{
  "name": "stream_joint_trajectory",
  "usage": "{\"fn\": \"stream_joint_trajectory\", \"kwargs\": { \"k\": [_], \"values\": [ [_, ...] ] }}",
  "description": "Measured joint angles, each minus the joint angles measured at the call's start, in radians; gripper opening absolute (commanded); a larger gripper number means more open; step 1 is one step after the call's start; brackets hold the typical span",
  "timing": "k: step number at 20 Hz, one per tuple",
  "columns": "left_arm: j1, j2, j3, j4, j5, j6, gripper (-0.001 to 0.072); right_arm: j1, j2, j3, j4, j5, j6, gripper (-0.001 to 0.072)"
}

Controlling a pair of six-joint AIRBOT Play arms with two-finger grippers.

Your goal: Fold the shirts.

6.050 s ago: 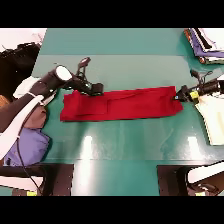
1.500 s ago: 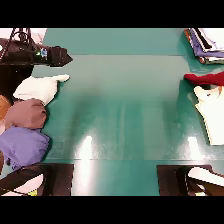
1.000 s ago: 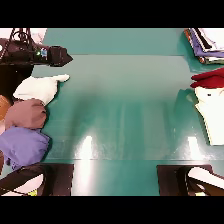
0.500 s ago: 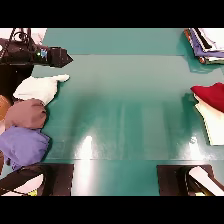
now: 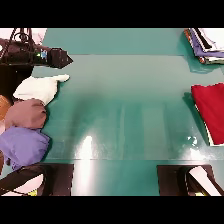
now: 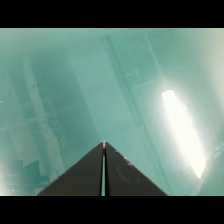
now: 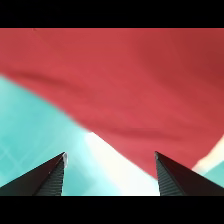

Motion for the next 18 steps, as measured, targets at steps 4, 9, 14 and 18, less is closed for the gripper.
{"fn": "stream_joint_trajectory", "kwargs": {
  "k": [4,9,14,18],
  "values": [
    [0.0,0.0,0.0,-0.002,-0.001,0.001,0.0026,0.238,0.003,0.095,0.057,-0.03,0.0,0.0624],
    [0.0,0.0,0.0,-0.005,0.014,0.002,0.0026,0.597,0.003,0.167,0.074,-0.106,0.0,0.0465],
    [0.0,0.0,0.0,-0.006,0.031,0.002,0.0026,0.859,0.003,0.182,0.068,-0.164,0.0,0.0021],
    [0.0,0.0,0.0,-0.006,0.035,0.002,0.0026,0.959,0.003,0.185,0.066,-0.179,-0.003,0.0021]
  ]
}}
